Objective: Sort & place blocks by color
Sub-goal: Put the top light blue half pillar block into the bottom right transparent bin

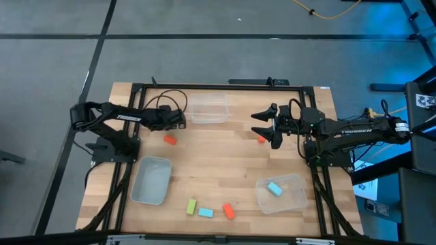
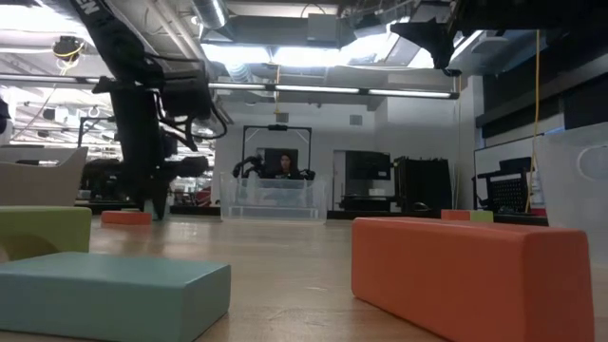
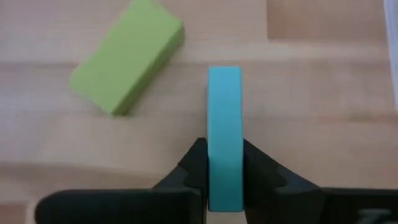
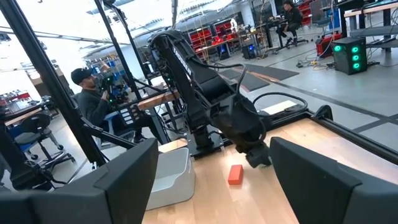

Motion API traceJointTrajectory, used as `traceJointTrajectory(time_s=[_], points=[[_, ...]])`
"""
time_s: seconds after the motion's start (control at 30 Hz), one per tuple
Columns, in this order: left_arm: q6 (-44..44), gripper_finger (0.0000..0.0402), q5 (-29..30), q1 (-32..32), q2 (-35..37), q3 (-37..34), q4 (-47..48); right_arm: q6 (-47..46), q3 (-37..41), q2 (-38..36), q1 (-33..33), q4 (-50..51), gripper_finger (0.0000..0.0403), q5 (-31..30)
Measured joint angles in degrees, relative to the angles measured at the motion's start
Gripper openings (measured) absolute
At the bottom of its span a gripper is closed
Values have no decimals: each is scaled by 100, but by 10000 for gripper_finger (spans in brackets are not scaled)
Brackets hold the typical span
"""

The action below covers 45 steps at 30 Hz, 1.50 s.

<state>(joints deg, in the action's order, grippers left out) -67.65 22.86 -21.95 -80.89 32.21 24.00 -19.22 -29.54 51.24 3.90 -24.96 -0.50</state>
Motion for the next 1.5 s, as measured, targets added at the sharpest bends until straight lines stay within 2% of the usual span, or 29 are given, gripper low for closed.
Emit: traceJointTrajectory(time_s=[0.23, 0.33, 0.47, 0.63, 0.77, 0.97, 1.1, 1.33, 1.5], points=[[981, 47, 61, -26, 943, -2, 536, -2, 0, 0, 0, -25, 312, 3], [1654, 47, -38, -3, 1709, -2, 579, -3, 0, 0, -2, -77, 312, 4], [2421, 47, -473, 129, 3008, -2, 427, -20, 0, 0, -2, -148, 312, 5], [3310, 47, -1238, 567, 4403, -2, -709, -22, 0, 0, -2, -381, 312, 5], [3673, 47, -1385, 989, 4905, 0, -2058, -37, 0, 0, -2, -727, 312, 3], [4733, 47, -1384, 1707, 4663, 7, -3659, -319, 0, 0, 0, -1225, 312, 5], [5541, 47, -1414, 2172, 4060, 2, -3958, -323, 0, 0, 0, -1304, 312, 5], [5776, 47, -1449, 2433, 3053, 2, -4938, -321, 0, 0, 0, -1298, 312, 9], [5774, 47, -1444, 2424, 2790, 4, -5374, -317, 0, 0, 0, -1295, 312, 18]])
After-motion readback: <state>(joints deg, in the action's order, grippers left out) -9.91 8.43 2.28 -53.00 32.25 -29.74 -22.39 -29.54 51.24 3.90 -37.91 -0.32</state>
